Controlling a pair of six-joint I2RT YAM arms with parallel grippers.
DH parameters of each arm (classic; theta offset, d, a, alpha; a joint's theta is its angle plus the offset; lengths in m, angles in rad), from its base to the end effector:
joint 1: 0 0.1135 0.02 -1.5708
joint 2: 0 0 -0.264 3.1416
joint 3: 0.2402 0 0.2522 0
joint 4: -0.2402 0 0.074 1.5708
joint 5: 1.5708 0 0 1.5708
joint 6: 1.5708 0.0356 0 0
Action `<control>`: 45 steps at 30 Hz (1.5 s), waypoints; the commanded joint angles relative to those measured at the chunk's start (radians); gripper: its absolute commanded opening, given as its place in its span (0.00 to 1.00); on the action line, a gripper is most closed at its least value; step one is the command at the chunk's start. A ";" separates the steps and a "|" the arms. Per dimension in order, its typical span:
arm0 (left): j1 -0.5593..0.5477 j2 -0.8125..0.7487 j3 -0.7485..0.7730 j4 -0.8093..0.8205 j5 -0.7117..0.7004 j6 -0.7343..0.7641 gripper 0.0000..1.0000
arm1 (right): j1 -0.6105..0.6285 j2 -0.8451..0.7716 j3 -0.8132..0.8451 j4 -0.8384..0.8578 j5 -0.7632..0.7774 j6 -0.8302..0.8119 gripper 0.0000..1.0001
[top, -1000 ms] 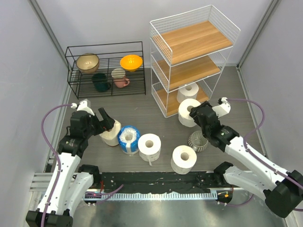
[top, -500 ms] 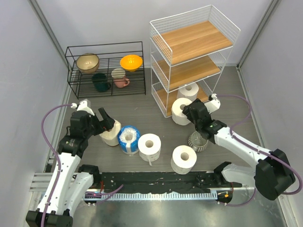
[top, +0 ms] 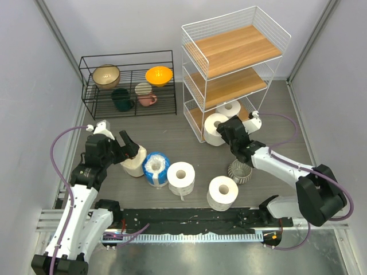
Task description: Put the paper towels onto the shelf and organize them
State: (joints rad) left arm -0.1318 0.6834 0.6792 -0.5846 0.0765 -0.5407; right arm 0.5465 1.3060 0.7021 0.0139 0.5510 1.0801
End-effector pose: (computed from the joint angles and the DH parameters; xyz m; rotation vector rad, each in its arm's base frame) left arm 0.1499 -0.0226 0.2784 -0.4017 2.1584 -0.4665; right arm 0.2432 0.1261 0.2205 0.8454 1.9105 0.4001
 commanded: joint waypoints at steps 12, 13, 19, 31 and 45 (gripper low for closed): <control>-0.005 -0.001 -0.003 0.028 0.026 0.008 1.00 | -0.008 0.075 0.071 0.195 0.058 0.093 0.33; -0.005 0.001 -0.003 0.028 0.028 0.008 1.00 | -0.007 0.084 0.073 0.202 0.061 0.098 0.33; -0.003 0.002 -0.003 0.028 0.031 0.008 1.00 | -0.007 0.133 0.091 0.232 0.082 0.113 0.33; -0.005 0.005 -0.003 0.031 0.034 0.008 1.00 | -0.007 0.183 0.091 0.284 0.115 0.168 0.33; -0.005 0.005 -0.003 0.031 0.039 0.008 1.00 | -0.007 0.236 0.122 0.307 0.127 0.187 0.33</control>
State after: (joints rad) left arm -0.1318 0.6914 0.6792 -0.5812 0.0921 -0.5411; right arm 0.5419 1.5295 0.7521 0.2165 0.6197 1.2339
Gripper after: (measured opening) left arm 0.995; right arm 0.606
